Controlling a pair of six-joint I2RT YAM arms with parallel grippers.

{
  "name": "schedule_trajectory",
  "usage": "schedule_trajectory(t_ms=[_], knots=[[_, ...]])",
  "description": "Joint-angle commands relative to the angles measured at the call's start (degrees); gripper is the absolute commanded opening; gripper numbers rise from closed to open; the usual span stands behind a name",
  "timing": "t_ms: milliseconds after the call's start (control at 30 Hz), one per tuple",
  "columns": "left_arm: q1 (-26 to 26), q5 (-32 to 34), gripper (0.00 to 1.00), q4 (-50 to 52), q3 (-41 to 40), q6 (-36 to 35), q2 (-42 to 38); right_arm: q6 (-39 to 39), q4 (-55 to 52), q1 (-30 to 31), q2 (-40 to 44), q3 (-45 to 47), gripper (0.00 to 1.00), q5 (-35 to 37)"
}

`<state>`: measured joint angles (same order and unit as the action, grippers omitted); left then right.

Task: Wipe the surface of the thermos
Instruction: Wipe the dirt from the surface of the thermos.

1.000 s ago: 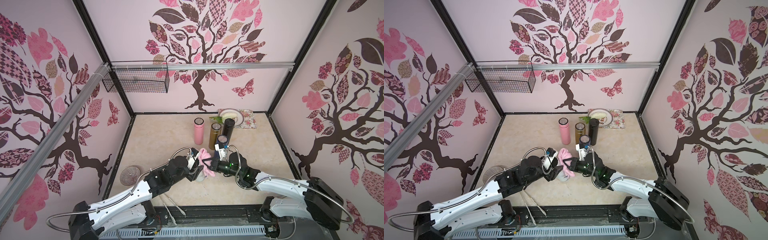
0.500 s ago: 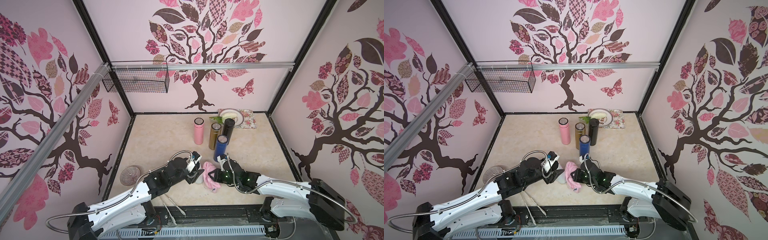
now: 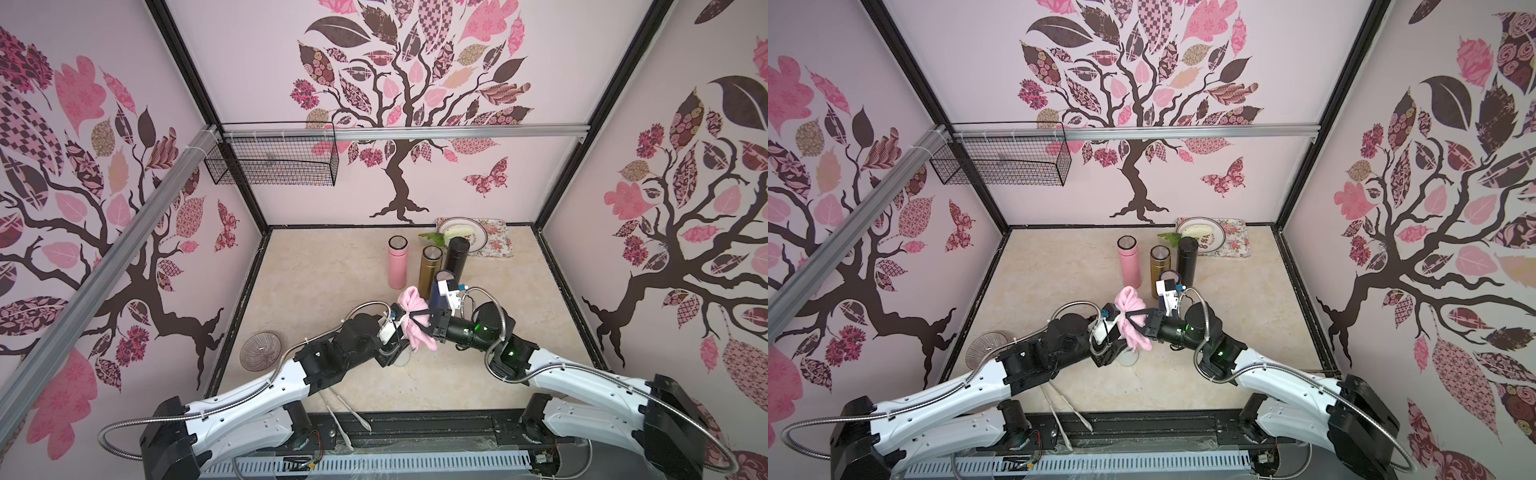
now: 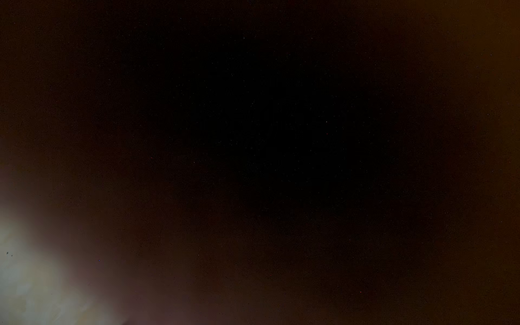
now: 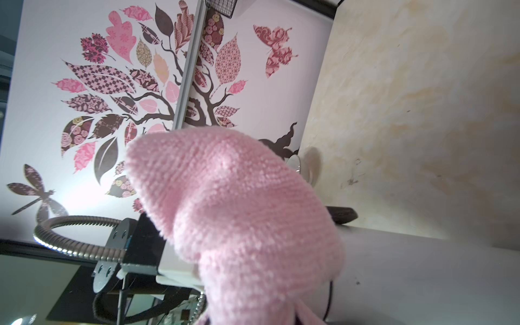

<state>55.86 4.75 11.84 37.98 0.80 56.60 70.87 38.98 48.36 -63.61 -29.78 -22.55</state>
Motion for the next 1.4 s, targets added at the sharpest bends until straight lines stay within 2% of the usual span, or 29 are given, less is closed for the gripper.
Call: schedule_trajectory(t_ms=[0, 67, 200, 300, 433, 533, 633, 667, 700, 767, 800, 900, 1033, 1267, 1333, 1367], knots=[[0.04, 0.79, 0.00, -1.40, 2.91, -0.84, 1.31, 10.39, 14.79, 0.15, -4.05, 0.10, 0.00, -6.80], [0.04, 0.93, 0.00, 1.37, 5.02, -0.97, 2.21, 11.50, 15.55, 0.07, -5.82, -1.15, 0.00, -8.45], [0.10, -0.44, 0.00, 4.30, 7.91, -1.19, 3.03, 5.45, -2.96, 0.15, -6.77, -8.18, 0.00, -6.95], [0.14, -2.66, 0.00, 8.40, 11.07, -1.66, 4.77, 1.69, -10.60, -0.19, -10.16, -13.82, 0.00, -6.05], [0.15, -3.71, 0.00, 10.44, 12.65, -1.49, 6.21, -2.13, -15.73, -0.17, -15.95, -20.27, 0.00, -5.92], [0.10, -1.15, 0.00, 10.30, 11.95, -0.78, 5.81, -4.97, -19.30, -0.26, -17.14, -20.91, 0.00, -4.71], [-0.15, 1.07, 0.00, 9.89, 10.81, 0.18, 5.23, -7.42, -23.06, -0.27, -14.30, -18.24, 0.00, -1.53], [-0.12, 1.89, 0.12, 9.46, 10.32, 0.79, 4.95, -7.87, -23.51, -0.23, -13.16, -17.28, 0.00, -0.57], [-0.14, 2.56, 0.30, 8.69, 9.58, 1.41, 4.49, -8.34, -24.41, -0.24, -12.24, -16.77, 0.00, 0.45], [-0.22, 3.38, 0.56, 7.22, 8.09, 2.57, 3.50, -9.25, -25.71, -0.22, -11.49, -17.15, 0.00, 1.08], [-0.22, 4.43, 0.66, 6.71, 7.49, 3.26, 3.11, -9.31, -25.93, -0.25, -11.44, -17.39, 0.00, 1.34], [-0.22, 6.04, 0.83, 6.09, 5.90, 4.37, 2.20, -8.74, -24.63, -0.29, -12.02, -18.01, 0.00, 1.19], [-0.23, 6.15, 0.85, 5.12, 3.25, 5.32, 1.39, -9.08, -24.40, -0.34, -13.24, -19.00, 0.00, 0.97], [-0.22, 5.22, 0.77, 4.51, 1.50, 7.34, 4.47, -8.16, -22.81, -0.30, -14.89, -20.06, 0.00, 0.28], [-0.22, 5.59, 0.71, 2.01, 0.31, 7.59, 4.36, -7.99, -22.78, -0.29, -15.59, -20.66, 0.00, -0.23], [-0.22, 5.79, 0.64, 0.41, -0.43, 7.87, 4.19, -7.86, -22.40, -0.28, -15.87, -20.76, 0.00, -0.57]])
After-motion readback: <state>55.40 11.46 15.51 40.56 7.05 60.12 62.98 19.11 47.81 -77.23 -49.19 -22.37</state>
